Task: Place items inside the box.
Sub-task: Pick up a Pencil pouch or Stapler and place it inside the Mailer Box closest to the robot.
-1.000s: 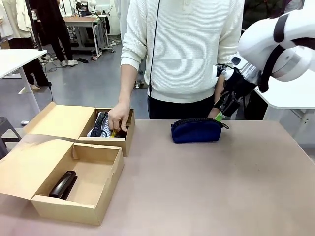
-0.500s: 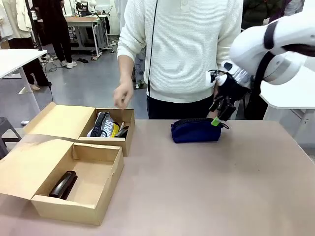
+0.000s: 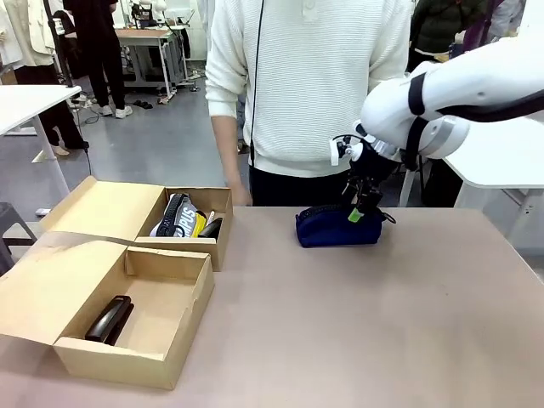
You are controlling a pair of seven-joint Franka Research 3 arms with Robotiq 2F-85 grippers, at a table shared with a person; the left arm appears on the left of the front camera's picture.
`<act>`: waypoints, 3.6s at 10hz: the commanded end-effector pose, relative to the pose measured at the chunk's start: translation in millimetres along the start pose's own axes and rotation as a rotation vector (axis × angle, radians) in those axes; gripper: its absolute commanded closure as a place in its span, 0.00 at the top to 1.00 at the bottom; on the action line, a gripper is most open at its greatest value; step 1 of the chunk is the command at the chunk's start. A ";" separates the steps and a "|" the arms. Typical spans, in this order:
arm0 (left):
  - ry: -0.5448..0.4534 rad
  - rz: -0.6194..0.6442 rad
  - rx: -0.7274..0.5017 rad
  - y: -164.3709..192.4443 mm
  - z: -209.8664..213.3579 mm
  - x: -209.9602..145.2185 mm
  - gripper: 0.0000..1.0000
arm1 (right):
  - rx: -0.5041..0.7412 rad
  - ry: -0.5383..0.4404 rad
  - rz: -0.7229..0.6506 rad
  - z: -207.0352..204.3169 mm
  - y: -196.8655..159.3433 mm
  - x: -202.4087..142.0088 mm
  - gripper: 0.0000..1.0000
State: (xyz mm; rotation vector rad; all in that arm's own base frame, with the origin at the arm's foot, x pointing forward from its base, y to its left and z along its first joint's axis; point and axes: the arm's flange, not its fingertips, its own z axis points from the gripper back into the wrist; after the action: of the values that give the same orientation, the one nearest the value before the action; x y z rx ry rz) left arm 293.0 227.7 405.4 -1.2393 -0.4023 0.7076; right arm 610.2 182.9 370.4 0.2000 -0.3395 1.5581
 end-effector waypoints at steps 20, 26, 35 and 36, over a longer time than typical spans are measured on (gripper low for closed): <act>0.009 -0.020 -0.007 0.3 2.7 -1.6 1.00 | 0.119 0.172 -0.015 -45.6 -2.8 0.2 0.00; 0.009 -0.020 -0.007 0.3 2.7 -1.6 1.00 | 0.147 0.101 -0.400 66.9 80.1 -23.2 0.00; 0.009 -0.020 -0.007 0.3 2.7 -1.6 1.00 | -0.047 -0.077 -0.728 143.5 257.9 -113.2 0.07; 0.009 -0.020 -0.007 0.3 2.7 -1.6 1.00 | 0.109 -0.158 -0.777 125.9 221.2 -103.4 0.07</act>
State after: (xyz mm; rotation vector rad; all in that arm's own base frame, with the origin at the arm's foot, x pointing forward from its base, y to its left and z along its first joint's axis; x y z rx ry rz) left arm 292.3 227.9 405.7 -1.2395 -0.4045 0.7082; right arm 353.7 39.1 436.1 0.3559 -0.2787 0.8417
